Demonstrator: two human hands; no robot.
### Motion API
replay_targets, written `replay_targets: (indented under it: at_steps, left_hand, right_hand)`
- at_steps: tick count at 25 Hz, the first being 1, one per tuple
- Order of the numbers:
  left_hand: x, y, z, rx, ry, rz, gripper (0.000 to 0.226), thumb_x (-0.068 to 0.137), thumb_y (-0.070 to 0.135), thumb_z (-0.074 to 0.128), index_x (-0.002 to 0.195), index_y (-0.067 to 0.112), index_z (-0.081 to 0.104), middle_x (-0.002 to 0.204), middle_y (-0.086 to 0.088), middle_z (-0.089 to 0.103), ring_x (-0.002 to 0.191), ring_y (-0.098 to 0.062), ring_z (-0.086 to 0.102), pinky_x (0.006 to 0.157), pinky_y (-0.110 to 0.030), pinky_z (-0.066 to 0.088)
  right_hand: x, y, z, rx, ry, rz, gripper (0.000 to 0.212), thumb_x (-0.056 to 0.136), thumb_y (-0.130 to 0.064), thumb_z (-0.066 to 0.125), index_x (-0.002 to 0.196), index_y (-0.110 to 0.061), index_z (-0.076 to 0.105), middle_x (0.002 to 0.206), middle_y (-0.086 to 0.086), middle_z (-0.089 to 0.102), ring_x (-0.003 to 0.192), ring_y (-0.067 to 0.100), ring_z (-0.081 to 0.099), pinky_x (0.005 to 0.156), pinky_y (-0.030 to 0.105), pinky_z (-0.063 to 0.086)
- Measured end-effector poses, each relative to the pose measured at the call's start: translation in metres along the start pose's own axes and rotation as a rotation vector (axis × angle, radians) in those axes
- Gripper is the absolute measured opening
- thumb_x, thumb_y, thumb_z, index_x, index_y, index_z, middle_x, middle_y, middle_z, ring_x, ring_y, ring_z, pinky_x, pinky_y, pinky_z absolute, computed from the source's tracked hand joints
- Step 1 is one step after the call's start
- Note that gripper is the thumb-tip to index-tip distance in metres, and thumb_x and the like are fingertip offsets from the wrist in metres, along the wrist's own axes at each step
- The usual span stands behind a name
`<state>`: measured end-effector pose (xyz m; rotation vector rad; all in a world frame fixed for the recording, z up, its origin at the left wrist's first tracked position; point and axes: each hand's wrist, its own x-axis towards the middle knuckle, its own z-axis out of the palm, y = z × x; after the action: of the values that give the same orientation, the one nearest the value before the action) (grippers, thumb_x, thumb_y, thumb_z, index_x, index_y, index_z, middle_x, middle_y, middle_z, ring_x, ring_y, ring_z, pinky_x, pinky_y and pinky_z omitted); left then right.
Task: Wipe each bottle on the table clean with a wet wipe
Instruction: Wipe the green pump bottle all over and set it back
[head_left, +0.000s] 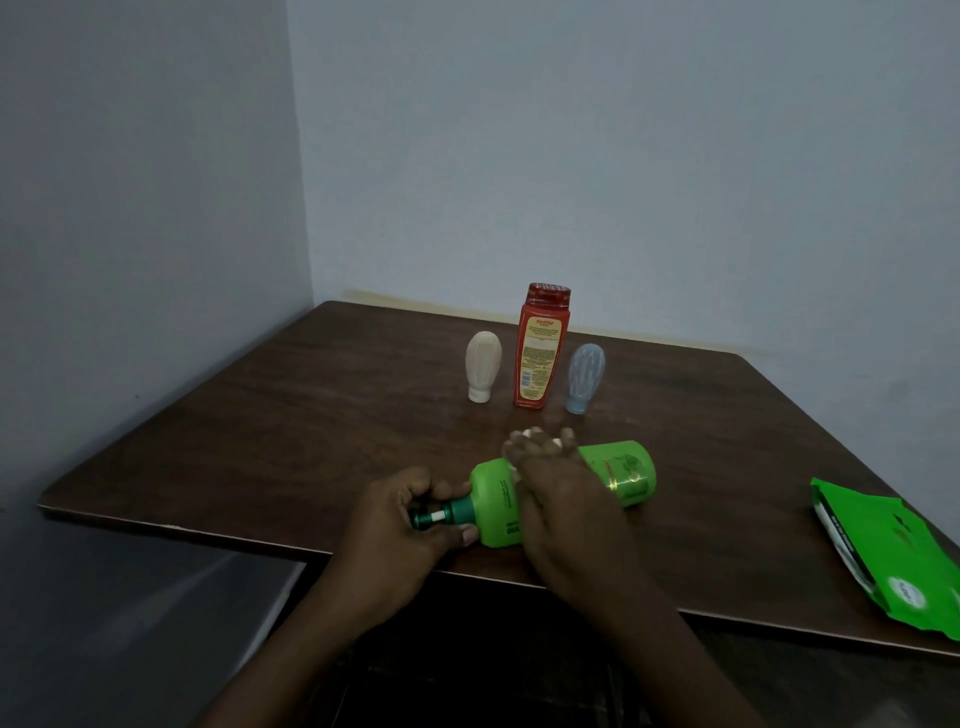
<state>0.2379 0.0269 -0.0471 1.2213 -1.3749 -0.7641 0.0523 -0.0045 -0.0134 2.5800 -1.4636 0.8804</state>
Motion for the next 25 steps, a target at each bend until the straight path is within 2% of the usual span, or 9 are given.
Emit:
replay_targets:
  at_steps: [3, 6, 10, 12, 17, 20, 22, 25]
  left_hand:
    - [0.001, 0.000, 0.000, 0.023, -0.006, 0.026, 0.028, 0.068, -0.009, 0.089, 0.075, 0.010, 0.068, 0.083, -0.004, 0.077, 0.076, -0.008, 0.071, 0.067, -0.022, 0.056]
    - [0.000, 0.000, 0.001, 0.026, -0.025, 0.040, 0.025, 0.070, -0.006, 0.088, 0.078, 0.012, 0.073, 0.083, -0.003, 0.078, 0.076, -0.011, 0.072, 0.068, -0.023, 0.056]
    - [0.001, 0.003, 0.004, 0.036, -0.001, 0.017, 0.026, 0.069, -0.002, 0.091, 0.080, 0.015, 0.074, 0.088, 0.002, 0.080, 0.080, -0.008, 0.074, 0.070, -0.024, 0.058]
    - [0.000, 0.005, 0.003, 0.028, -0.002, -0.001, 0.026, 0.070, -0.001, 0.090, 0.081, 0.018, 0.075, 0.091, 0.006, 0.081, 0.084, -0.009, 0.075, 0.073, -0.024, 0.058]
    - [-0.002, 0.007, 0.004, 0.023, -0.007, -0.026, 0.027, 0.071, -0.001, 0.090, 0.079, 0.018, 0.073, 0.095, 0.007, 0.081, 0.091, -0.010, 0.076, 0.079, -0.028, 0.060]
    - [-0.001, 0.004, 0.004, 0.026, -0.001, -0.021, 0.024, 0.071, -0.002, 0.090, 0.085, 0.010, 0.075, 0.097, 0.008, 0.080, 0.088, -0.010, 0.075, 0.076, -0.021, 0.059]
    - [-0.002, 0.004, 0.003, 0.030, -0.007, -0.020, 0.023, 0.071, -0.003, 0.090, 0.085, 0.008, 0.074, 0.098, 0.010, 0.080, 0.088, -0.007, 0.075, 0.075, -0.019, 0.058]
    - [-0.001, 0.003, 0.003, 0.011, -0.014, -0.025, 0.024, 0.071, -0.005, 0.089, 0.081, 0.008, 0.072, 0.098, 0.009, 0.080, 0.089, -0.008, 0.075, 0.076, -0.020, 0.058]
  right_hand:
    - [-0.002, -0.018, 0.011, 0.005, -0.043, -0.173, 0.050, 0.093, -0.022, 0.036, 0.139, -0.011, 0.053, 0.147, 0.004, 0.051, 0.144, 0.018, 0.035, 0.124, 0.036, 0.012]
    - [-0.006, -0.014, 0.011, -0.033, -0.056, -0.248, 0.053, 0.092, -0.023, 0.035, 0.141, -0.010, 0.050, 0.149, 0.005, 0.048, 0.145, 0.020, 0.033, 0.123, 0.042, 0.017]
    - [0.003, 0.009, 0.001, 0.009, -0.045, -0.082, 0.049, 0.099, -0.023, 0.034, 0.147, -0.022, 0.044, 0.153, -0.003, 0.043, 0.146, 0.009, 0.029, 0.123, 0.029, 0.003]
    - [0.003, 0.029, -0.004, -0.001, -0.016, 0.030, 0.045, 0.101, -0.021, 0.038, 0.145, -0.024, 0.046, 0.152, -0.004, 0.044, 0.144, 0.009, 0.031, 0.121, 0.026, 0.002]
    - [-0.002, 0.079, -0.025, -0.087, 0.029, 0.217, 0.038, 0.098, -0.019, 0.046, 0.134, -0.022, 0.060, 0.142, 0.001, 0.057, 0.135, 0.017, 0.048, 0.122, 0.034, 0.017]
    - [-0.002, 0.092, -0.027, -0.080, 0.087, 0.349, 0.034, 0.097, -0.016, 0.048, 0.126, -0.019, 0.065, 0.132, 0.005, 0.064, 0.122, 0.030, 0.059, 0.119, 0.041, 0.025]
    - [-0.001, 0.093, -0.025, -0.082, 0.106, 0.417, 0.033, 0.096, -0.017, 0.048, 0.124, -0.016, 0.066, 0.129, 0.009, 0.065, 0.119, 0.035, 0.059, 0.116, 0.044, 0.031]
    - [-0.001, 0.076, -0.018, -0.185, 0.085, 0.380, 0.040, 0.095, -0.020, 0.042, 0.128, -0.011, 0.062, 0.135, 0.012, 0.061, 0.126, 0.032, 0.056, 0.115, 0.044, 0.033]
